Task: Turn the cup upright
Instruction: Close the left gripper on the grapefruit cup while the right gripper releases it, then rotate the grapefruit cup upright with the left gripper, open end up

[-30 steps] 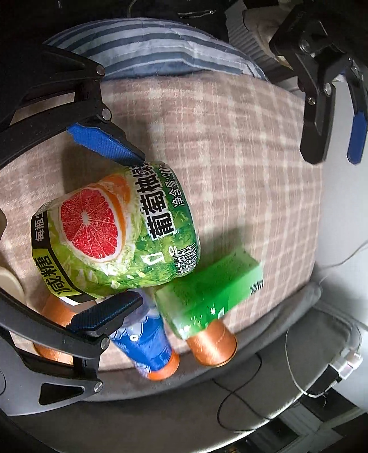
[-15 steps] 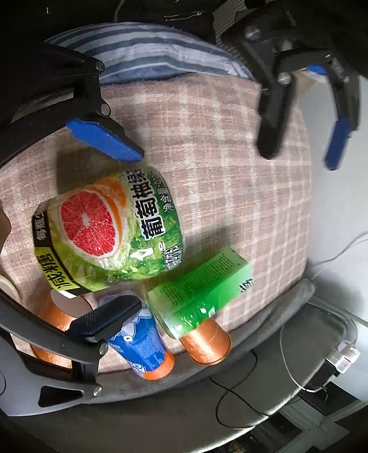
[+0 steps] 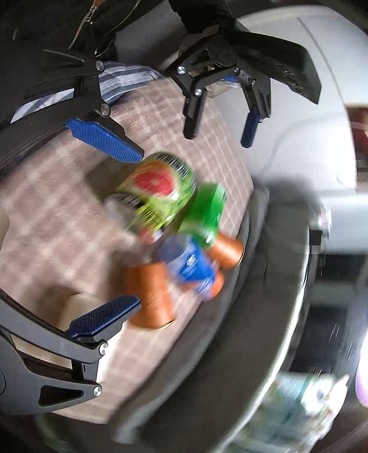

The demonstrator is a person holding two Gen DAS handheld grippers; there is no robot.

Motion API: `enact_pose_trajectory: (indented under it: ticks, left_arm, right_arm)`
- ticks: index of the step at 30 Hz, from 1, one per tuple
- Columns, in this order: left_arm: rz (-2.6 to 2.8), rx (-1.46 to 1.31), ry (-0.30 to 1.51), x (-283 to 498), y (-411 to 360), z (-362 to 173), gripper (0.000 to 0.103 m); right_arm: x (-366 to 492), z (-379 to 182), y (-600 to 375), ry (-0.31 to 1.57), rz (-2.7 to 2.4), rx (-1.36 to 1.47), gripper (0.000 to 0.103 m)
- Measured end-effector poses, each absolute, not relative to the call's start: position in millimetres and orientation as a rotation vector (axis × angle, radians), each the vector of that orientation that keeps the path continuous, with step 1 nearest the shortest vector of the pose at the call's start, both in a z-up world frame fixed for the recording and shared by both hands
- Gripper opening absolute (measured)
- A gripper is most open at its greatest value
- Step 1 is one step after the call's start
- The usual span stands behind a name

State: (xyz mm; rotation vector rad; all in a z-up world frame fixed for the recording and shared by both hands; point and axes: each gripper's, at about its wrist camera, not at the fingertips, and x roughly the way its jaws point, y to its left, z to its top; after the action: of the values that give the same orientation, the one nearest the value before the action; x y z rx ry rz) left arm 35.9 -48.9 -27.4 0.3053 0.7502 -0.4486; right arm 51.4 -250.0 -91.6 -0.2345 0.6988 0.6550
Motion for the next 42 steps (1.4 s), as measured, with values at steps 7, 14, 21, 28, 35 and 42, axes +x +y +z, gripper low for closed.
enact_pose_trajectory:
  ticks: [7, 14, 21, 28, 35, 42]
  left_arm:
    - [-0.701, 0.641, 0.864, 45.6, -126.4, -33.7, 0.102]
    - [-0.798, 0.932, 1.001, 53.2, -178.3, -65.1, 0.102]
    - [-0.775, 1.089, 1.056, 66.0, -197.3, -93.8, 0.102]
    - [-0.764, 1.151, 1.059, 73.3, -205.7, -107.5, 0.102]
    - [-0.769, 1.14, 1.073, 82.8, -208.5, -112.7, 0.098]
    - [-0.769, 1.063, 1.084, 89.4, -199.8, -108.9, 0.084]
  right_arm:
    - [24.7, -98.4, -311.0, 0.692, 0.5, -0.045, 0.097]
    - [9.1, -98.5, -346.9, 0.677, 0.425, 0.045, 0.097]
    - [17.2, -106.1, -358.8, 0.69, 0.383, 0.06, 0.097]
    - [23.0, -105.1, -364.5, 0.684, 0.352, 0.077, 0.097]
    - [24.5, -105.8, -363.3, 0.684, 0.322, 0.068, 0.097]
    - [23.2, -105.1, -360.9, 0.684, 0.292, 0.049, 0.097]
